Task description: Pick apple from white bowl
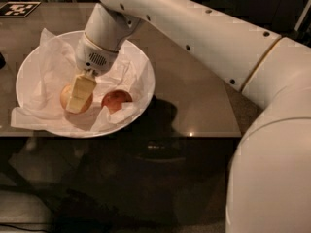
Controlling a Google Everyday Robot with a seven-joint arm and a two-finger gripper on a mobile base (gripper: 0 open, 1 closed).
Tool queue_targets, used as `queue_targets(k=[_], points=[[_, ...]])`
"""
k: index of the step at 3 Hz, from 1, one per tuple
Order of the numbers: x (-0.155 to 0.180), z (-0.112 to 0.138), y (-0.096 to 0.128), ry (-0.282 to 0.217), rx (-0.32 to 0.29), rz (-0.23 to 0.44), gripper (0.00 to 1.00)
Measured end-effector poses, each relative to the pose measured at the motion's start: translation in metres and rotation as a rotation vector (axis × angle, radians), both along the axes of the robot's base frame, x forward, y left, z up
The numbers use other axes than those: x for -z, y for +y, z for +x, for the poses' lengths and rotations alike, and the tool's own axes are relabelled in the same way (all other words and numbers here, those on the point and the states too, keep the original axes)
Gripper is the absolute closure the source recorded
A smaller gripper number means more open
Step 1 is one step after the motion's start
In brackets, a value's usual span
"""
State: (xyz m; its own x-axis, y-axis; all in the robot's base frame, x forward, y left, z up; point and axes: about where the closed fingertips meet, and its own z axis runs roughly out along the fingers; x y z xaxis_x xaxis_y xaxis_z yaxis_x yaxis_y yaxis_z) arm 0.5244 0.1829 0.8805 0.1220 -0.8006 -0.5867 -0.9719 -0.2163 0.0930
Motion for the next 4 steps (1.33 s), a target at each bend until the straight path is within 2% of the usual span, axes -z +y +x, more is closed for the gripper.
queue_targets(k=[2, 3, 4], points=[[-0.054, 0.009, 0.007, 0.023, -0.019, -0.023, 1.00], [-0.095, 0.008, -0.017, 0.014, 0.027, -0.012, 1.00], [-0.147, 0.004, -0.046, -0.033, 0.107, -0.008, 1.00]])
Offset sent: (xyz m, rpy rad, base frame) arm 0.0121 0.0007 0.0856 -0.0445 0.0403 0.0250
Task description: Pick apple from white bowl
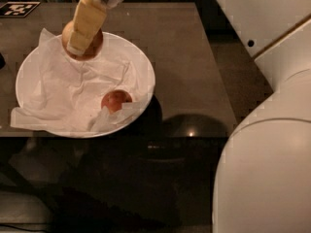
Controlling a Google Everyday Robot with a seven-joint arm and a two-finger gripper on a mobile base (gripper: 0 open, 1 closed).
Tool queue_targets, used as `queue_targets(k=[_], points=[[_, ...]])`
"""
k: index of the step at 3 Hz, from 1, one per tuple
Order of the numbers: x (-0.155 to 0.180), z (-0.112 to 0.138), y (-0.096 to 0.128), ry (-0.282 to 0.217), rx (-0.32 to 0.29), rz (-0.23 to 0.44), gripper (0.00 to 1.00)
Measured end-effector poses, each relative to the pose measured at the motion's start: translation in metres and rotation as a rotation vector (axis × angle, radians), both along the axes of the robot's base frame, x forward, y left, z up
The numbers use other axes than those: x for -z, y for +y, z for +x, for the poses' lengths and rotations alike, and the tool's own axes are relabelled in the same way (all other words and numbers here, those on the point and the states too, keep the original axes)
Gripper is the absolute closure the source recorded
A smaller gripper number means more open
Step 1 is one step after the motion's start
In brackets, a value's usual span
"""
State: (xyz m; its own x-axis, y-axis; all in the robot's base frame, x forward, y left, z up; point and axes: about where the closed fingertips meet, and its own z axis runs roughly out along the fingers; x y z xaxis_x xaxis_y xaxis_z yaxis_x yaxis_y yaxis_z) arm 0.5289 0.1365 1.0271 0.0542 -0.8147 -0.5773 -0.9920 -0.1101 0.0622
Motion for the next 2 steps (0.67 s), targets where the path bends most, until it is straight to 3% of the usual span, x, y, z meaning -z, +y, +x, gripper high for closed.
queue_targets(k=[1, 2], points=[[-0.0508, 0.0022, -0.0125, -0.056, 0.084, 0.038, 1.00], [-0.0565, 0.0093, -0.0056, -0.076, 0.096, 0.072, 1.00]])
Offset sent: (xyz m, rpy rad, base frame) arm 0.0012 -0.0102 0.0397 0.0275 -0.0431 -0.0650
